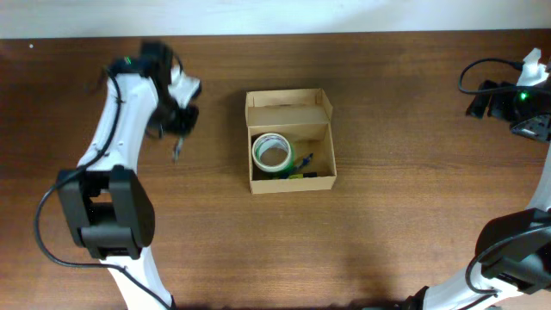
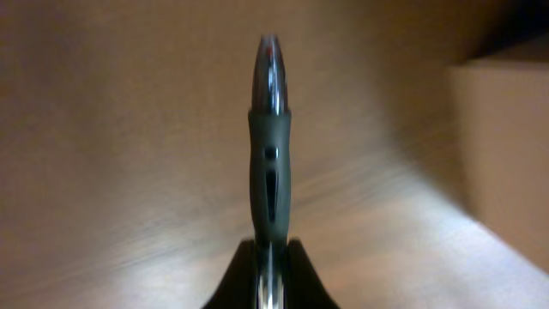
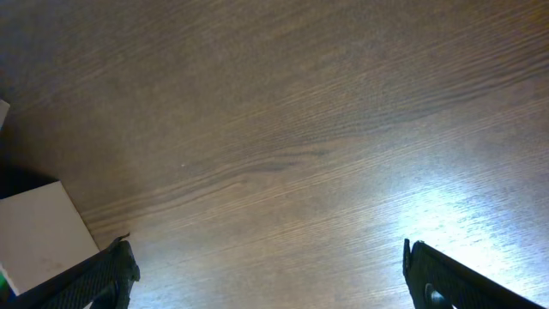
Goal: Pack container
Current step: 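Grasp the black pen with the left gripper and lift, then lower the black pen into the box and open the left gripper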
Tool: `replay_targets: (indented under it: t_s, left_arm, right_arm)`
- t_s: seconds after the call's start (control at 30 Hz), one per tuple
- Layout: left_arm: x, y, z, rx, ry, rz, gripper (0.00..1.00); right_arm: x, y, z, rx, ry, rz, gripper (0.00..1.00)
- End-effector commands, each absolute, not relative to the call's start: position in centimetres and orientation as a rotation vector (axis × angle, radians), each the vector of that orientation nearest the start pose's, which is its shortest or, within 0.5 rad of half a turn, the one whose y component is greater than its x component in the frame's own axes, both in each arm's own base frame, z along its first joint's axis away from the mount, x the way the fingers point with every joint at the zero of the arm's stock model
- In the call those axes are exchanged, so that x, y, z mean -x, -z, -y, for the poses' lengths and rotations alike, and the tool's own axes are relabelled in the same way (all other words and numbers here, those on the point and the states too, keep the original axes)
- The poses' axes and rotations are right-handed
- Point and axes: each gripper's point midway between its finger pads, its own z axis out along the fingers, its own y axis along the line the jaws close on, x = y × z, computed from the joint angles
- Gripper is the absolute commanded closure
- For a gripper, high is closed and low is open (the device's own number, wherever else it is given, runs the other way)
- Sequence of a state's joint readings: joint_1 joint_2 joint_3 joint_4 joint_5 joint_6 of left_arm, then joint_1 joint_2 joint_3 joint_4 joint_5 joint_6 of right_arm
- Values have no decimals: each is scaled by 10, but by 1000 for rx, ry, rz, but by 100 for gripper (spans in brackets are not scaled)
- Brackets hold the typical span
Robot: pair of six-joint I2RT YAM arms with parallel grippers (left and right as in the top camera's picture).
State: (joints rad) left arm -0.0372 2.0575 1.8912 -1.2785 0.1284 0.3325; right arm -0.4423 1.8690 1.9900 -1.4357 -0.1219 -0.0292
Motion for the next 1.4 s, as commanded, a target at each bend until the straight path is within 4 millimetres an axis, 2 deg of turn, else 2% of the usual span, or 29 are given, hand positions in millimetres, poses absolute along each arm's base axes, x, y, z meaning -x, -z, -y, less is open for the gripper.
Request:
replay_targets:
  t_s: [0.0,0.1,0.17,0.27,0.4,0.47,0.57,0.67,0.87,0.97,1.07,1.37]
  left_arm:
    - [-433,-199,94,-953,288,-2626,98]
    - [-419,-229,136,-1212,270,-2477,98]
    - [-405,-237,169,-1390,258,-2381,98]
    - [-387,-234,206,-1576,207,-2289,98]
    - [-357,-220,255,-1800,126,-2189,98]
    - [-341,-212,273,-1921,111,-2127,98]
    - [-331,-198,290,-2010,98,-2096,98]
    - [-327,-178,294,-2062,104,-2128,98]
    - [-324,-130,289,-2147,126,-2260,98]
    - [-322,-115,288,-2177,135,-2300,98]
    - [-319,-103,286,-2203,146,-2332,98]
    - [-311,-82,288,-2235,220,-2378,98]
  right_arm:
    - [-367,-218,148,-566,-94,-2807,1]
    - [-367,-218,148,-566,-94,-2806,1]
    - [-367,-218,148,-566,-94,-2807,1]
    - [-367,-218,148,-566,-94,-2807,1]
    - [-367,-218,148,-566,-94,-2807,1]
    - [-367,-218,148,-566,-94,-2807,1]
    - [-367,-218,148,-566,-94,-2807,1]
    - [-367,-218,148,-566,-94,-2807,1]
    - [-367,-218,148,-566,-94,-2807,1]
    - [-367,-218,148,-566,-94,-2807,1]
    - [-367,-218,148,-566,-94,-2807,1]
    - [-367,-218,148,-566,-94,-2807,1]
